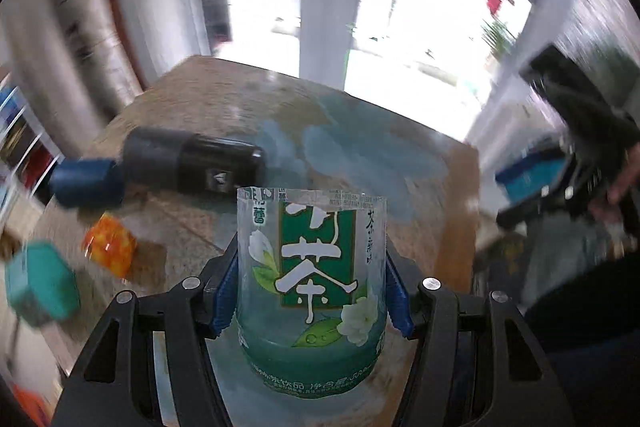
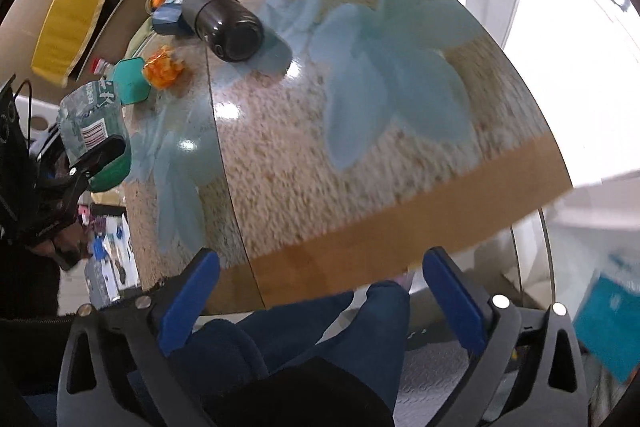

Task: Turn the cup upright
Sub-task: 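Lift and rotate the cup with the left gripper, opening turning up, then lower the cup base-down onto the table and open the left gripper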

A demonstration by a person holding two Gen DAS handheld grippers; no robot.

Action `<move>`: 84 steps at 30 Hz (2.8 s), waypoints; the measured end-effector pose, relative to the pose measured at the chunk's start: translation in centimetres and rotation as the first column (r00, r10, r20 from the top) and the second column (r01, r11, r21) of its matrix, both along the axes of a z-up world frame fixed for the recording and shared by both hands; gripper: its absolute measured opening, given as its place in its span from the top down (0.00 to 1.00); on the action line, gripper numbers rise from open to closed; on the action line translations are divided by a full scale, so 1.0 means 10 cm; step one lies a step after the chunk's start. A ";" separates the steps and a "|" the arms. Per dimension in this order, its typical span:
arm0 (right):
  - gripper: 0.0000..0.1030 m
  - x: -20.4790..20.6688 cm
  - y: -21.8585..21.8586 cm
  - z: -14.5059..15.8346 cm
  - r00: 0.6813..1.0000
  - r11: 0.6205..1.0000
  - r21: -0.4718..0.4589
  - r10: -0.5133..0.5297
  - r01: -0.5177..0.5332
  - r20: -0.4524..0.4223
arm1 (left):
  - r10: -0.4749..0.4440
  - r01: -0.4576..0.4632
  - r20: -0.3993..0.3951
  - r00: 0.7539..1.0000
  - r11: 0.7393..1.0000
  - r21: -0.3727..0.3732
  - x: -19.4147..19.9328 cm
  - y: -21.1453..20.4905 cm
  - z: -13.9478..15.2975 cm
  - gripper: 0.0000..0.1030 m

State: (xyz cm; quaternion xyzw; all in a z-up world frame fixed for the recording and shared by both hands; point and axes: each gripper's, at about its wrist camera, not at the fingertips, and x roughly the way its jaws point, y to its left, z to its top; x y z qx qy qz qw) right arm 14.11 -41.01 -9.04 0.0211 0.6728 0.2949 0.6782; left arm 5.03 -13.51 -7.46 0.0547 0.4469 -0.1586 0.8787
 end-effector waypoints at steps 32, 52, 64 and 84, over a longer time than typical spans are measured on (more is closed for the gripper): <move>0.00 0.52 0.78 -0.27 0.952 0.941 0.157 0.284 -0.300 0.115 | 0.696 -0.690 0.161 0.699 0.717 -0.104 -0.37 -0.12 -0.96 0.37; 0.00 0.41 0.57 -0.34 0.959 0.948 0.176 0.241 -0.265 0.151 | 0.722 -0.718 0.115 0.682 0.691 -0.086 -0.51 -0.23 -1.26 0.33; 0.00 0.37 0.63 -0.31 0.957 0.940 0.203 0.246 -0.274 0.154 | 0.689 -0.687 0.092 0.719 0.725 -0.055 -0.47 -0.22 -1.11 0.32; 0.00 0.32 0.98 0.37 0.917 0.892 0.284 0.270 -0.353 0.293 | 0.633 -0.633 0.051 0.773 0.774 -0.004 -0.58 0.00 0.08 0.00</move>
